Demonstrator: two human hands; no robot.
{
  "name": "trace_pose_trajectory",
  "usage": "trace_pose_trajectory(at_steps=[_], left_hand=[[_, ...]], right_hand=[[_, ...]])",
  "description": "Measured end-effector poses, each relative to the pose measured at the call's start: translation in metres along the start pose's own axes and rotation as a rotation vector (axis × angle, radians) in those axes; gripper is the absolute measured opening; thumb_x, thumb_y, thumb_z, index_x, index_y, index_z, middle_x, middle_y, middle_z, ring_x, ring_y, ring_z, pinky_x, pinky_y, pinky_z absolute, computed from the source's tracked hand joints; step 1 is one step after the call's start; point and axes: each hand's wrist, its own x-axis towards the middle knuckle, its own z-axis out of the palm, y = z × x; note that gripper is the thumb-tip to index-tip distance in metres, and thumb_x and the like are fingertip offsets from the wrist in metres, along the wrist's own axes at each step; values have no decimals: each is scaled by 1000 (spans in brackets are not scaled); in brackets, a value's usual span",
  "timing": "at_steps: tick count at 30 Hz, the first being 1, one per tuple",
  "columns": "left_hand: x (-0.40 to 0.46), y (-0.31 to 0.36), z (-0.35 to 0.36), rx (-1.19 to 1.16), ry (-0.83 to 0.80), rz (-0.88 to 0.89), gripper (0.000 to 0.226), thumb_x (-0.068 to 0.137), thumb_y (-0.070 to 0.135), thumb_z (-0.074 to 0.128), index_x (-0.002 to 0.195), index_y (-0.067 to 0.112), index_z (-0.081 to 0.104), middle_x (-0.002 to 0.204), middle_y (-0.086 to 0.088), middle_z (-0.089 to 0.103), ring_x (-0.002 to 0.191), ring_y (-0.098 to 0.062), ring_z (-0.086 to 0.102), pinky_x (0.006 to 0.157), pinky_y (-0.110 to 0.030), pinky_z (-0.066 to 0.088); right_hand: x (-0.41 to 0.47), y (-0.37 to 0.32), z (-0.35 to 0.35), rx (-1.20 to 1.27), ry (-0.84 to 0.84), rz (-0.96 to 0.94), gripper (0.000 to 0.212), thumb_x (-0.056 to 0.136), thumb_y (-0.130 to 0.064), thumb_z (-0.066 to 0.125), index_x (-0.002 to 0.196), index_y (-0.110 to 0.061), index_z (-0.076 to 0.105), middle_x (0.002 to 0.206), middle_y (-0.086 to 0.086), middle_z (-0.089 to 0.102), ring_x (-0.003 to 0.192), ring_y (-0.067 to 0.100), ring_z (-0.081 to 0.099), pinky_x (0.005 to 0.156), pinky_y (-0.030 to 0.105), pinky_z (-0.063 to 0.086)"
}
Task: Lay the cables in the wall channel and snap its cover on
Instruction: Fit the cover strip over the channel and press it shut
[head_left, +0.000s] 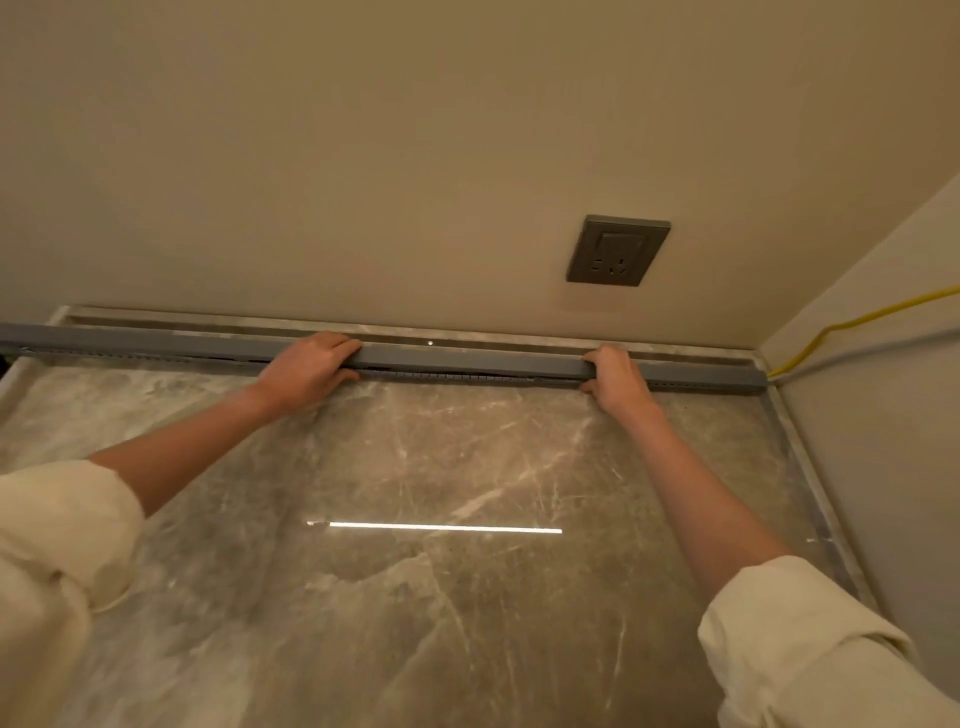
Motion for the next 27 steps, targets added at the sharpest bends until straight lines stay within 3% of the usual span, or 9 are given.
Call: trace_pose_trajectory(at_steps=[3,6,9,12,16,22,27], left_hand=[[-5,-9,-4,83,-21,45,33,87,17,63,110,-7,57,103,-26,63,93,-40,61,77,-45,50],[-7,-10,0,123,-16,110,23,87,13,63,99,-6,58,92,-26,64,84,-40,62,70,-44,50],[-7,-14,5,120,5,110,24,90,17,58,102,-4,58,95,-23,65,87,-39,62,72,-44,50],[-7,-17,7,96,16,130,24,92,19,55,102,-2,57,98,-22,65,89,-37,62,74,-44,51],[-9,-23,8,60,55,159,20,89,18,58,97,-1,58,93,-21,67,81,-37,64,67,-43,53],[-9,-34,17,-2,132,206,23,85,18,63,99,-1,62,89,-18,70,75,-34,65,63,-38,53],[-8,-51,14,-238,81,157,37,88,27,61,117,3,59,106,-13,68,98,-29,62,83,-40,52]], right_hand=[[-3,-17,0,-165,-3,39,18,87,1,59,104,-2,64,109,18,63,102,34,61,89,40,49],[-5,-49,9,-238,12,-43,22,87,0,56,108,-3,61,113,18,62,106,33,58,95,39,44],[-6,-92,26,-159,20,-196,40,83,-7,60,123,-7,54,122,16,55,117,33,49,108,40,32],[-5,-141,42,-63,16,-359,53,85,-23,64,133,-10,45,130,15,50,123,33,43,111,41,26],[-1,-192,65,-94,-11,-489,61,94,-37,50,145,-11,28,141,16,39,132,32,35,113,42,24],[-2,-210,85,-248,138,-443,48,98,-42,36,132,-8,38,124,16,45,112,31,42,93,40,34],[0,-214,91,-286,163,-382,47,99,-45,31,127,-9,41,117,14,46,105,30,42,89,40,34]])
